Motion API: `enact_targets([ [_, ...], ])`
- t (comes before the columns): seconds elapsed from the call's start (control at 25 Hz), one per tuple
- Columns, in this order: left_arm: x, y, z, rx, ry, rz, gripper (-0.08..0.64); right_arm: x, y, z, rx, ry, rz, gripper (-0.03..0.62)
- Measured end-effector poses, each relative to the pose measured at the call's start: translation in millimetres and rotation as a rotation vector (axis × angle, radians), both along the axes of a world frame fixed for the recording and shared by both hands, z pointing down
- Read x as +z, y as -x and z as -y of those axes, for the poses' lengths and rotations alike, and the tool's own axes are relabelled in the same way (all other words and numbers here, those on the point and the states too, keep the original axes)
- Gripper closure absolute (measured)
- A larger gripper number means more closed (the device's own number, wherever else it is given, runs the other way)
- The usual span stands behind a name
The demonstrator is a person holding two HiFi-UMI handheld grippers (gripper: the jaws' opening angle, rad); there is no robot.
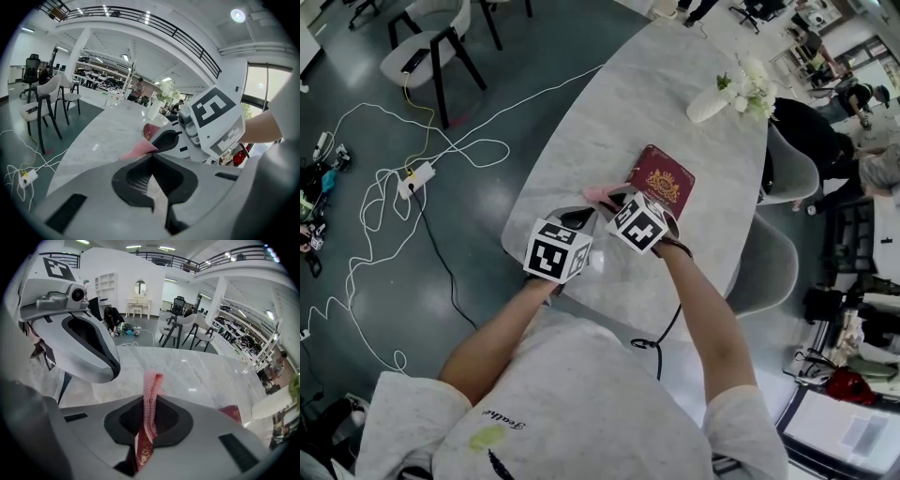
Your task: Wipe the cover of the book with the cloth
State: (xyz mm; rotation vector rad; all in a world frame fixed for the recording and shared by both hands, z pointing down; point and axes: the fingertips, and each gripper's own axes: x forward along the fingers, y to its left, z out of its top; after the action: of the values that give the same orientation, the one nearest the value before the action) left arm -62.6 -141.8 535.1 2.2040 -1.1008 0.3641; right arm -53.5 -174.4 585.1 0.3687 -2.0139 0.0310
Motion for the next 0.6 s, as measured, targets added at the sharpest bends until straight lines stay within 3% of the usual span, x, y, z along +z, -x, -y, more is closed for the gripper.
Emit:
enact_targets([
  [0.6, -13.0, 4.7, -7.7, -0.030, -0.025, 0.014, 0.554, -12.2, -15.6, -16.7, 0.236, 0.006, 0.190, 0.574],
])
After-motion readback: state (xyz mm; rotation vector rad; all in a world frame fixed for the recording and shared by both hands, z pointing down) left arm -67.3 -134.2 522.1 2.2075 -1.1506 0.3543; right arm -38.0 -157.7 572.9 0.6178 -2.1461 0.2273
